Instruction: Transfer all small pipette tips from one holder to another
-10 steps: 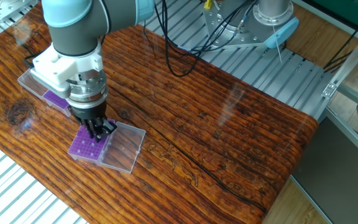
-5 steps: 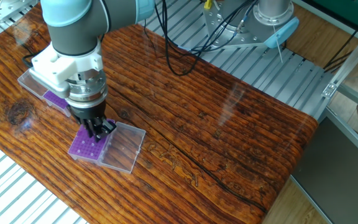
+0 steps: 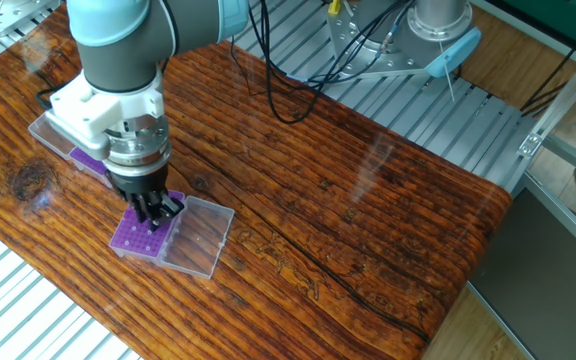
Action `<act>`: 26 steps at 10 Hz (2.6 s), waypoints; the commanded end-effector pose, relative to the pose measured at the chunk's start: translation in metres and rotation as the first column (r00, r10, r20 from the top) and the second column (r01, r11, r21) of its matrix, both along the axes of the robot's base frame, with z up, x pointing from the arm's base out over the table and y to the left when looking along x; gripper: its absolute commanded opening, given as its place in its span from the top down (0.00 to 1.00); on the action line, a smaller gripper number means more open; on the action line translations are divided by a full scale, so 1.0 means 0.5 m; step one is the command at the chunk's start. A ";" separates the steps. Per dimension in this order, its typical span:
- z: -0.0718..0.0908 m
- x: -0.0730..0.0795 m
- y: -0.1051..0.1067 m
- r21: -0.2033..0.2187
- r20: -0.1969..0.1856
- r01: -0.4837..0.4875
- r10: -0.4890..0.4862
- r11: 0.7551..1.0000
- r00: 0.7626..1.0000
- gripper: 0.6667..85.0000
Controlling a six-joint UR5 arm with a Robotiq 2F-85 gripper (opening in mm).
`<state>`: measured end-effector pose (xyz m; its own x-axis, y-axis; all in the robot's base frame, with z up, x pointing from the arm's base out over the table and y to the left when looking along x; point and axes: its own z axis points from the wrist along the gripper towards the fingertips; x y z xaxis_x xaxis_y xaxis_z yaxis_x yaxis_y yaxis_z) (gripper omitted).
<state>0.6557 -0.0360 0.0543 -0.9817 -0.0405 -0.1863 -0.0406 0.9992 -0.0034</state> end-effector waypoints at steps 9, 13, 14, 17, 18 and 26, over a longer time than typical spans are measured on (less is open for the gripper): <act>-0.001 -0.035 -0.015 -0.008 -0.070 0.088 -0.088 0.996 0.994 1.00; -0.001 -0.037 0.007 0.029 -0.076 0.057 -0.055 0.998 0.996 0.88; -0.002 -0.043 0.011 0.032 -0.086 0.015 -0.012 0.999 0.996 0.74; 0.004 -0.037 0.008 0.012 -0.088 0.028 -0.027 1.000 0.996 0.70; 0.005 -0.026 0.014 0.028 -0.081 0.033 -0.031 0.999 0.996 0.70; -0.004 0.024 0.032 0.024 -0.070 0.021 -0.019 1.000 0.997 0.70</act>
